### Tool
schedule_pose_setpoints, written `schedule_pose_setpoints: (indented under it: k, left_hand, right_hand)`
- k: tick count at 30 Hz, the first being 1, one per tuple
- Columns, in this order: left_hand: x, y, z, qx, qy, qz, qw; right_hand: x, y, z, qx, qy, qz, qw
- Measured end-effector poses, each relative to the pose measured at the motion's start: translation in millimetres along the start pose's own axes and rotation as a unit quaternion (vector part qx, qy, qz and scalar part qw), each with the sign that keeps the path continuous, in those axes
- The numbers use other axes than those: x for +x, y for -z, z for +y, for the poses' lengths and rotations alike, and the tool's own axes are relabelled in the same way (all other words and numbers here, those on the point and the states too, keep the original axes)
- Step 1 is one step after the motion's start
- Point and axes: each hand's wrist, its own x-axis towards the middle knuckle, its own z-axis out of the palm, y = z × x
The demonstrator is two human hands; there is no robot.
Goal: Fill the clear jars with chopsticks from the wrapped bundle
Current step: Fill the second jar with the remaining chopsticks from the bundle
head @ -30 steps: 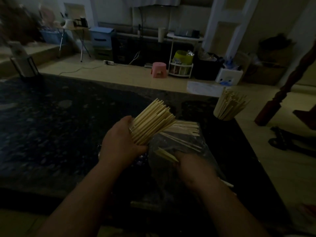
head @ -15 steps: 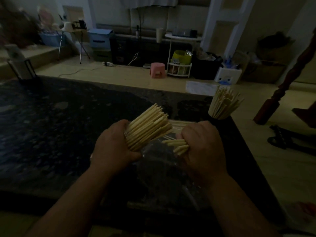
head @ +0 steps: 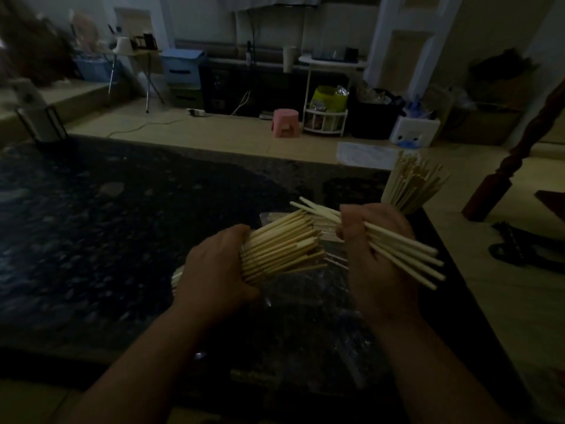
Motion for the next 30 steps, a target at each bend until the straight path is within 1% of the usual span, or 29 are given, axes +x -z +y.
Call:
schedule_pose_setpoints:
  k: [3, 7, 13, 19, 25, 30]
  left_hand:
    - [2, -3, 0, -0.012, -0.002, -0.002, 1.0]
    - [4, -4, -1, -0.02, 0.006, -0.008, 1.0]
    - [4, -3, -4, -0.032, 0.014, -0.012, 0.999]
    - [4, -2, -4, -0.03, 0.017, -0.02, 0.999]
    - [3, -1, -4, -0.032, 0.016, -0.019, 0.999]
    - [3, 0, -1, -0.017, 0.009, -0.035, 0.999]
  right_hand:
    - [3, -3, -3, 0.041, -0.025, 0.014, 0.999]
    - [3, -3, -4, 0.04, -0.033, 0.046, 0.998]
    - [1, -10, -10, 0.144, -0.115, 0.072, 0.98]
    - [2, -14, -18, 0.255, -0.241, 0.037, 0.936]
    - [3, -14, -14, 0.238, -0.28, -0.008, 0.93]
    - [3, -16, -8, 0.26, -0.333, 0.001, 0.906]
